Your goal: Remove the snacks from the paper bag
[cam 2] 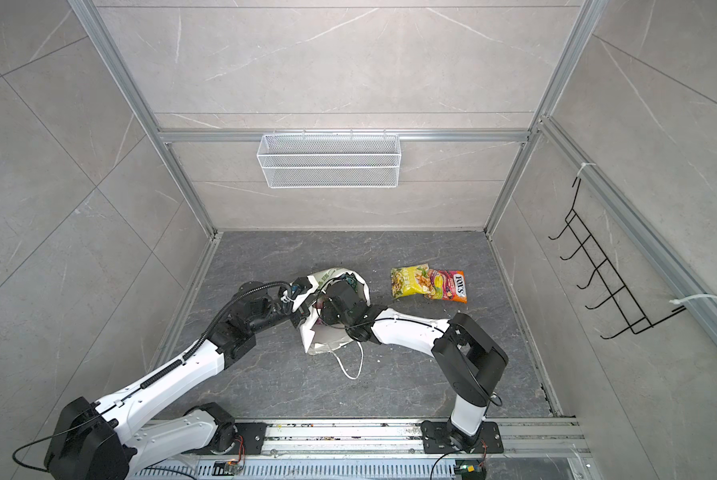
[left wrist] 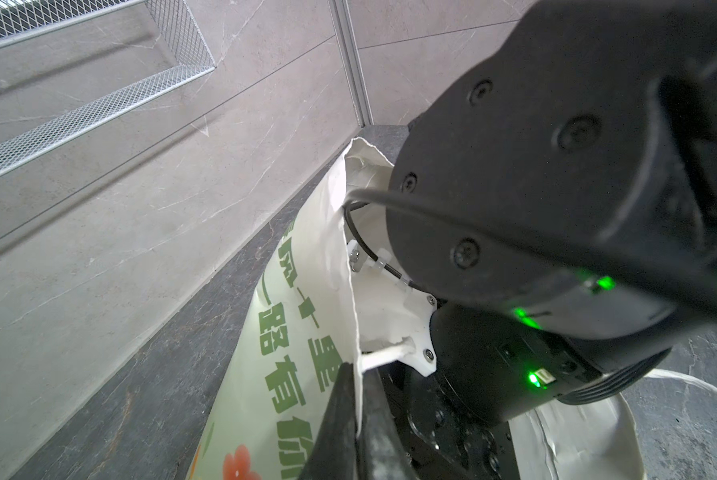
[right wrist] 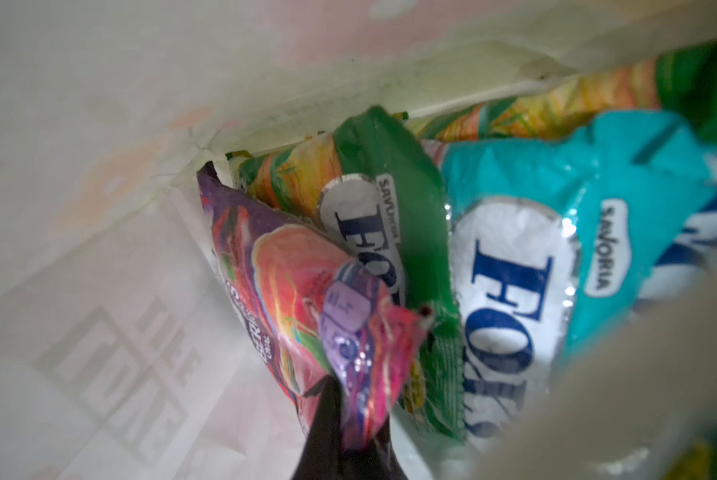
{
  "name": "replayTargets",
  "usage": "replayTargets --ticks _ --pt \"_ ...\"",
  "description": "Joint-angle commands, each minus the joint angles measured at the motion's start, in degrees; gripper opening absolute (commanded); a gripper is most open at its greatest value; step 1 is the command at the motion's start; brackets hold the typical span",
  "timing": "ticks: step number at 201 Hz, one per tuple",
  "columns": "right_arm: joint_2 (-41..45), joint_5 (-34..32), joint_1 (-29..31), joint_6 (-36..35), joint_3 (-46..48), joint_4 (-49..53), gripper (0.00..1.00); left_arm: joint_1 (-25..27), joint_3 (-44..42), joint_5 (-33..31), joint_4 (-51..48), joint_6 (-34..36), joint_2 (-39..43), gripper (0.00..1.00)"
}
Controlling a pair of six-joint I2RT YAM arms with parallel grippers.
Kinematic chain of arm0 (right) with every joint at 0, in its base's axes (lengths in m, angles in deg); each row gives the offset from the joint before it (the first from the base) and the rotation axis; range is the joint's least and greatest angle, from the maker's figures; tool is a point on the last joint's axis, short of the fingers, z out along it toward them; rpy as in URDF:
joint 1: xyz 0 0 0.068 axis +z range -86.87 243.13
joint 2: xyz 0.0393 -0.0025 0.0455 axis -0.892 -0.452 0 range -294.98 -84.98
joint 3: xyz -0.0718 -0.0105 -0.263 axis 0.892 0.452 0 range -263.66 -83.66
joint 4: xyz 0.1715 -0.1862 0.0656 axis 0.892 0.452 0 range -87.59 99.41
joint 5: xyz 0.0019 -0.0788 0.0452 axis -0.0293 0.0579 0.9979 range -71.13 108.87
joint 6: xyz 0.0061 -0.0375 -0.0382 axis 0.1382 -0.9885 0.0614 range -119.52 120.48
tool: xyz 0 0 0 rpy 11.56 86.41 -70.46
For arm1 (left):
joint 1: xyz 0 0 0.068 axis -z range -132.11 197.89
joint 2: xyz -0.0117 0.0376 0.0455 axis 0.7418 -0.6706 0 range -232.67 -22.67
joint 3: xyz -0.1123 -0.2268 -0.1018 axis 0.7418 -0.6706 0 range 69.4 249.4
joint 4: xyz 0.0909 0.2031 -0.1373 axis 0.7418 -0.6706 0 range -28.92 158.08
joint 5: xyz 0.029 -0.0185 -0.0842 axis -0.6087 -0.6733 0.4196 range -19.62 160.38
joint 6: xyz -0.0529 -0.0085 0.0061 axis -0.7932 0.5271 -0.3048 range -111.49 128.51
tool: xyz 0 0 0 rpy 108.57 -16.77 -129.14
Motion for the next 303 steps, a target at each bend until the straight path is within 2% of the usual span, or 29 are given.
replayTargets --ticks 1,55,105,155,166,175,180,186,231,245,256,268,293,297,303 --pt "2.42 1.05 -0.2 -0.94 -1.07 -0.46 0.0 0.82 0.15 2.5 3.19 -1.06 1.0 0.0" --pt "5.06 2.99 -0.19 -1.56 -1.58 0.15 0.0 0.85 -0.28 2.17 3.46 -1.1 0.96 0.0" --pt "11.67 3.53 -0.11 -2.81 -0.81 3.66 0.0 0.84 -0.4 1.29 3.43 -0.37 0.87 0.0" --pt "15.52 2.71 -0.15 -6.25 0.54 6.57 0.0 0.83 0.3 0.73 1.98 0.59 1.28 0.0" --pt "15.44 2.47 -0.17 -6.49 0.54 6.87 0.07 0.83 0.76 0.72 1.19 1.04 1.36 0.0" --pt "15.11 2.51 -0.11 -6.82 0.47 6.8 0.08 0.85 0.9 0.74 1.08 1.25 1.43 0.0" --pt "14.88 2.7 -0.11 -6.99 0.3 6.66 0.07 0.83 0.89 0.76 1.38 1.27 1.51 0.0" --pt "14.66 3.12 -0.16 -7.19 0.2 6.58 0.0 0.84 0.93 0.72 1.47 1.3 1.46 0.0" --pt "14.54 5.59 -0.04 -7.78 -0.96 6.16 0.0 0.84 1.88 0.51 0.2 1.11 1.39 0.0" --pt "15.12 6.03 -0.05 -8.41 -1.19 6.45 0.1 0.83 1.48 0.17 0.83 0.88 1.67 0.0" --pt "15.71 6.01 -0.01 -8.54 -1.31 6.95 0.06 0.78 1.56 0.2 0.84 0.65 1.79 0.0" --pt "16.25 5.92 -0.09 -8.63 -1.38 7.45 0.06 0.84 1.83 0.24 0.24 0.89 1.95 0.0" --pt "16.66 5.83 -0.02 -9.16 -1.72 8.21 0.16 0.82 1.27 -0.11 1.05 1.12 2.32 0.0" --pt "16.66 5.82 -0.01 -9.22 -1.92 8.43 0.14 0.84 1.3 -0.06 1.05 1.11 2.36 0.0" --pt "16.79 5.96 -0.02 -9.39 -2.13 8.51 0.06 0.84 1.43 -0.14 0.9 0.94 2.23 0.0"
